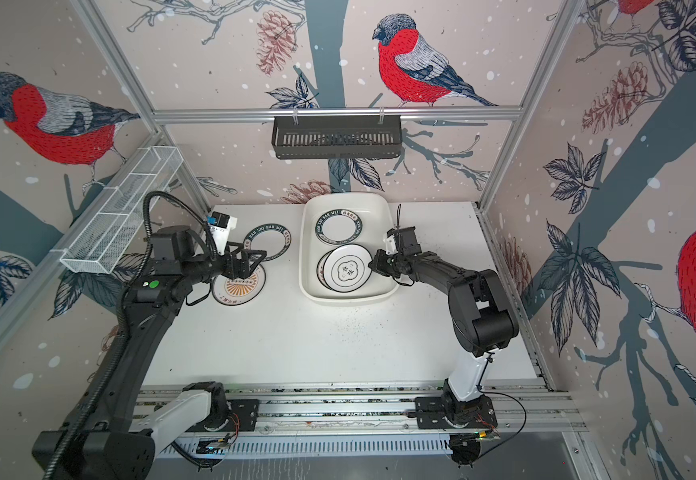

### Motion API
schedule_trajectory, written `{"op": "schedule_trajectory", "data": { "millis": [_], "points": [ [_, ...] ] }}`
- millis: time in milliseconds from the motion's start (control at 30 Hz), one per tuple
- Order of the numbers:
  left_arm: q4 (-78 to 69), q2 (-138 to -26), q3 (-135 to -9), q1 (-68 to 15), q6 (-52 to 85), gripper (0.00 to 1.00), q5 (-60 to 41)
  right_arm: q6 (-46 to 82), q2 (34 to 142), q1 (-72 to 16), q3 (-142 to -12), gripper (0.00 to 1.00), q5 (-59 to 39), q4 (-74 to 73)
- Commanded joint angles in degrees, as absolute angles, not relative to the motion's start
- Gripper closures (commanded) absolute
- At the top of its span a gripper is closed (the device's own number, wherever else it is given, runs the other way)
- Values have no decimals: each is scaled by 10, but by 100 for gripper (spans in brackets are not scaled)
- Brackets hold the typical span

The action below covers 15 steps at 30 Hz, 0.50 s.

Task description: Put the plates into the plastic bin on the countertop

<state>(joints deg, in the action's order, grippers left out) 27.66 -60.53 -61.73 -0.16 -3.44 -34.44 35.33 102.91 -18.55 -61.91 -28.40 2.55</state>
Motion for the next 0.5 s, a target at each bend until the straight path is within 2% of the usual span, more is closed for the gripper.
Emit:
{"op": "schedule_trajectory", "data": {
  "millis": [0,467],
  "points": [
    [258,-603,-618,0,-38,12,-350,340,1035,-183,-624,95,-291,16],
    [256,-604,-619,-1,-40,12,-350,339,1048,-180,-629,92,-295,25]
  ]
}}
